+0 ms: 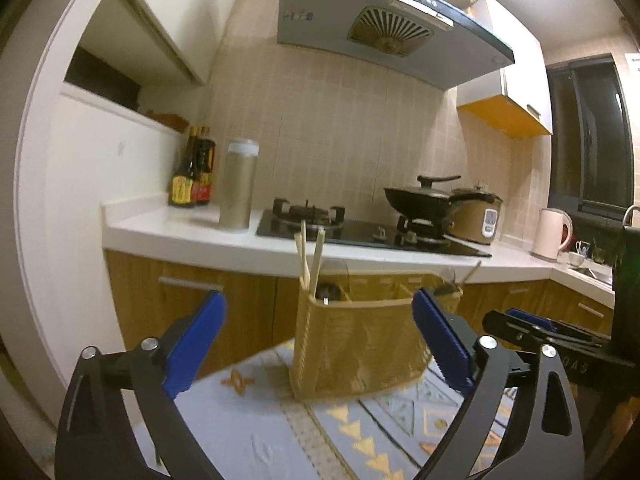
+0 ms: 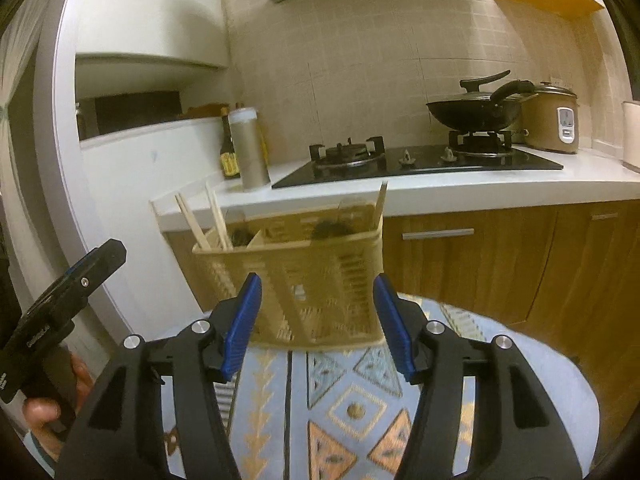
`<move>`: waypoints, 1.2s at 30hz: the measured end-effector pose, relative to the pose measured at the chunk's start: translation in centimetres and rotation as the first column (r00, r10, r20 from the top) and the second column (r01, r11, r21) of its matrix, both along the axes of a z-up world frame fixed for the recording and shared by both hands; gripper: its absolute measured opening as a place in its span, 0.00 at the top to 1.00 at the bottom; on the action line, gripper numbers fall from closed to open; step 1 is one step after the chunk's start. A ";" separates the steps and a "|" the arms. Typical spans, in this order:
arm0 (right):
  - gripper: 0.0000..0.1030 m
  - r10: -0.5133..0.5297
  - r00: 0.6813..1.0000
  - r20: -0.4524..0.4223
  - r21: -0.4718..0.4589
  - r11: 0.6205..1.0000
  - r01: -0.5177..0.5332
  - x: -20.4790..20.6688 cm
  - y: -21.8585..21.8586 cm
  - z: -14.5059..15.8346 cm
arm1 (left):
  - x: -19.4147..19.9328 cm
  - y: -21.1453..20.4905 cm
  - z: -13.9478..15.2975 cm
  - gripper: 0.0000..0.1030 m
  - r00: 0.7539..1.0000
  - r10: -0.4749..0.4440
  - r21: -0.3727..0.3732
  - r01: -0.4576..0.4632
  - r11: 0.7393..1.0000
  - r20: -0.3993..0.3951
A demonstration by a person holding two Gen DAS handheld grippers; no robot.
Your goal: Organize utensils
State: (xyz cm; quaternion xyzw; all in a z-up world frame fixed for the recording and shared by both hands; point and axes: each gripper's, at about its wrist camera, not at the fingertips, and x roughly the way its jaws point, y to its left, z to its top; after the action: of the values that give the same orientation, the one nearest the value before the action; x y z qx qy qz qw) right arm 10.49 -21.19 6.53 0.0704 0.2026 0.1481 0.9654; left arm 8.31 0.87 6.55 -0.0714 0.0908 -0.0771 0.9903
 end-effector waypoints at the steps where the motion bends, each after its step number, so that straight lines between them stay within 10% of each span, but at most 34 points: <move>1: 0.39 -0.005 1.000 0.001 -0.007 1.000 0.005 -0.2 0.1 -0.2 | -0.2 0.0 -0.3 0.10 1.000 0.005 -0.003 -0.005 1.000 -0.007; 36: 0.19 -0.121 0.991 0.054 -0.140 0.982 0.127 -2.1 1.0 -3.9 | -0.6 -1.8 -5.4 0.07 0.988 0.129 0.153 -0.115 0.981 -0.083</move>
State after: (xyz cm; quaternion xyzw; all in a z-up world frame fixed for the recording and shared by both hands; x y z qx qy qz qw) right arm 8.39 -20.23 2.60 0.0100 0.1859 0.0742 0.9797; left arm 7.73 -0.89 1.14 -0.0066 0.1373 -0.0060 0.9905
